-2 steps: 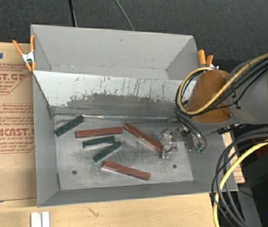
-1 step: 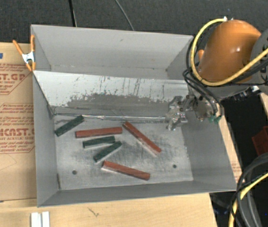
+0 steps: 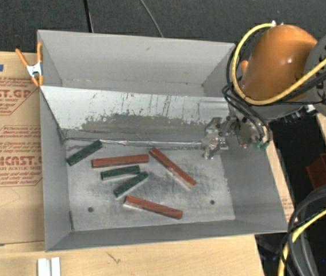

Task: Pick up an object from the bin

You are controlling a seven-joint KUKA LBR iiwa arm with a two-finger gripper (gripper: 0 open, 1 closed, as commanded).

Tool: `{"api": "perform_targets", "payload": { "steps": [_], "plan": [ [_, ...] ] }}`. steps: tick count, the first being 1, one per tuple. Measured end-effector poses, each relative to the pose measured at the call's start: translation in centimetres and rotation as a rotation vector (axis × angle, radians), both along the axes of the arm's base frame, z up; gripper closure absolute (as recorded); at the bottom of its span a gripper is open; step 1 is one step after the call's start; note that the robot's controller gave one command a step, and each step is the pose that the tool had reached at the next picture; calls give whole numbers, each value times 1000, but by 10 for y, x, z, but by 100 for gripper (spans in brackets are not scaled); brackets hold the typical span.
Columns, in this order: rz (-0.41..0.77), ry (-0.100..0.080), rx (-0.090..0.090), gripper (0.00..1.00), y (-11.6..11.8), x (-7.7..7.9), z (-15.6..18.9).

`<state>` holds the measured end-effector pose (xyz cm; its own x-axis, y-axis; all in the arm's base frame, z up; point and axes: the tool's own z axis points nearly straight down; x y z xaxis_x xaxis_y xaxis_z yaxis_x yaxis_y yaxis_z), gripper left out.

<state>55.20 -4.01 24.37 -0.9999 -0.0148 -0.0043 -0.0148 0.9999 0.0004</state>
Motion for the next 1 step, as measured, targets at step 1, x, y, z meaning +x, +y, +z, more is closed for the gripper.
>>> {"api": "perform_targets", "payload": {
  "steps": [1],
  "plan": [
    [6, 2, 0, 0, 47, 18, -34]
  ]
}}
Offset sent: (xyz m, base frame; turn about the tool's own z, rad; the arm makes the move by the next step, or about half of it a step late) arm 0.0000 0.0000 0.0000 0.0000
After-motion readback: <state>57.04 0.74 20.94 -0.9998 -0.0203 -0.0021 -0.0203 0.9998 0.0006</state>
